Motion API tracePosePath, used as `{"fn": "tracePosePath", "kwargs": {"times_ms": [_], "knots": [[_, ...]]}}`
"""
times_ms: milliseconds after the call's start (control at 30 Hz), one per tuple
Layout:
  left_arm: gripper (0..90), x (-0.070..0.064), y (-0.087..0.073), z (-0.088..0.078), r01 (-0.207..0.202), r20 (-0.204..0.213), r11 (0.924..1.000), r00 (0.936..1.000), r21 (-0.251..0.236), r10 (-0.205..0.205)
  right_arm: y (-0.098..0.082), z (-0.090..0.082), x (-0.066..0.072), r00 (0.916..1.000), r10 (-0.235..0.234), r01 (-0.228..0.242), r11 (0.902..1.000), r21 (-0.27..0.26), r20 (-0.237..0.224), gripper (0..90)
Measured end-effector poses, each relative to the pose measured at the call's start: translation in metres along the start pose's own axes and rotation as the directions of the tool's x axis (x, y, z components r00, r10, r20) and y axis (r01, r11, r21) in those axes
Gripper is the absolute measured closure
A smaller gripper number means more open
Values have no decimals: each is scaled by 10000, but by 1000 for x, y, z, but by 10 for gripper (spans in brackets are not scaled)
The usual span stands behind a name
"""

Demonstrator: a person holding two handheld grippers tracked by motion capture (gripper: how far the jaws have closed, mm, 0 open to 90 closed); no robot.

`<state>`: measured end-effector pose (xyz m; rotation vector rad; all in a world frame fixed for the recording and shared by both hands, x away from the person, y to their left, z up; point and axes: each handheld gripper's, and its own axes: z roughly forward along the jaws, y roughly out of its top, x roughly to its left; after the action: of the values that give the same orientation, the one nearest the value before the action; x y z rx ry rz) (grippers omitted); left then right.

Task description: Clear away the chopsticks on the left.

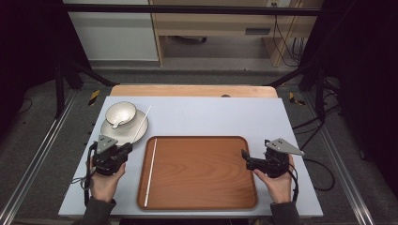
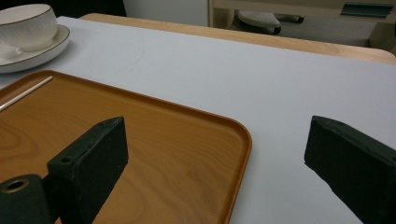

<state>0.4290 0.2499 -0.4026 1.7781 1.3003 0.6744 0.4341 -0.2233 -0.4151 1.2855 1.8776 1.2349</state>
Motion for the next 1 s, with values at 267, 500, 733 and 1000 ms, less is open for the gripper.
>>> {"fn": "tracePosePath", "kwargs": {"times_ms": [267,500,733,1000], "knots": [[844,-19,-12,-12,693,-53,9968,9976,-407,-695,1,0,1,10000,-30,30,10000,-25,-38,62],[844,-39,-32,-15,899,-239,9947,9956,-492,-911,2,-1,3,9999,-75,74,9999,-110,-129,62],[844,-52,-52,-11,1461,-351,9878,9884,-536,-1481,2,-1,4,9999,-70,69,10000,-64,-130,62],[844,-66,-64,1,1690,-411,9846,9844,-457,-1709,2,1,5,9998,-107,107,9999,-30,-180,62]]}}
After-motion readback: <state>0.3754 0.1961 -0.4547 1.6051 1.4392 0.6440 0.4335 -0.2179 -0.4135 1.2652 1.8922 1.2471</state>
